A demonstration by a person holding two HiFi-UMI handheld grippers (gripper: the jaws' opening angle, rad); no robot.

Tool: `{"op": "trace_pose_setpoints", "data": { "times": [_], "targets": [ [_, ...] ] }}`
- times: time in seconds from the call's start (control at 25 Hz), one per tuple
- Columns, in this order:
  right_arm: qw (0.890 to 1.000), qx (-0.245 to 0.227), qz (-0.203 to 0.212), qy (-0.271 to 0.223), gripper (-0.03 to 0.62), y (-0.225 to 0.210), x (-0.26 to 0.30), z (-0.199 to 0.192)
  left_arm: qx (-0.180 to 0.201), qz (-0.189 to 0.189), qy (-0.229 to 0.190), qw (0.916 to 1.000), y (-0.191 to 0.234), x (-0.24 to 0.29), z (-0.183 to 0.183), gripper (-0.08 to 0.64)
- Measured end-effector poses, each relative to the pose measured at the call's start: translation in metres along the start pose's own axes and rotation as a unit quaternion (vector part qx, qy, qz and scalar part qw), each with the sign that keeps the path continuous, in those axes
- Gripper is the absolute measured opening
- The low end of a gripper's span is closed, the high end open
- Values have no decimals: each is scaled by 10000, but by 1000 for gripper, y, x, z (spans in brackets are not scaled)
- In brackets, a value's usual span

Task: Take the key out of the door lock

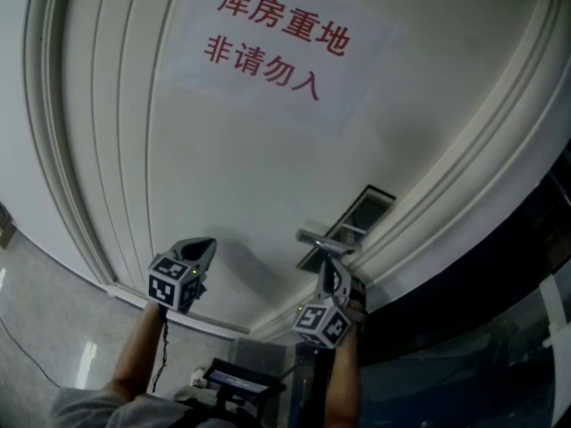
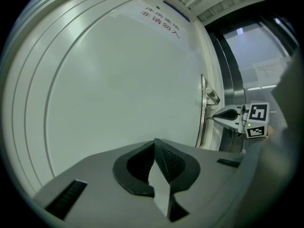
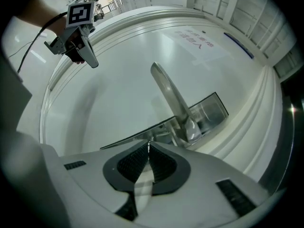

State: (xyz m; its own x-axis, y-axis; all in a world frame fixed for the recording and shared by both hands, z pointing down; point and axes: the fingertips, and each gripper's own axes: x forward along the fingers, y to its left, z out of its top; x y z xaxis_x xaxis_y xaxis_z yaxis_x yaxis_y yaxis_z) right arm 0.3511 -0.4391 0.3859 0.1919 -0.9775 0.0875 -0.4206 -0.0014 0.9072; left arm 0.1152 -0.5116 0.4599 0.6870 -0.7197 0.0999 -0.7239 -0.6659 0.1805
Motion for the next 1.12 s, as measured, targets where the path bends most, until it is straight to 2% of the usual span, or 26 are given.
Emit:
{"op": "trace_pose_setpoints", "data": {
  "times": [0.32, 0.88, 1.12],
  "targets": [
    [10000, -78, 9, -7, 18, -1, -1, 0, -6, -12, -1, 10000, -3, 2, 1, 8],
    [9930, -1167, 59, 145, 17, 5, -1, -2, 4, -20, 28, 10000, 0, 4, -1, 8],
    [9912, -1308, 83, 162, 17, 6, -1, -1, 7, -55, 6, 10000, 0, 7, 1, 8]
  ]
}}
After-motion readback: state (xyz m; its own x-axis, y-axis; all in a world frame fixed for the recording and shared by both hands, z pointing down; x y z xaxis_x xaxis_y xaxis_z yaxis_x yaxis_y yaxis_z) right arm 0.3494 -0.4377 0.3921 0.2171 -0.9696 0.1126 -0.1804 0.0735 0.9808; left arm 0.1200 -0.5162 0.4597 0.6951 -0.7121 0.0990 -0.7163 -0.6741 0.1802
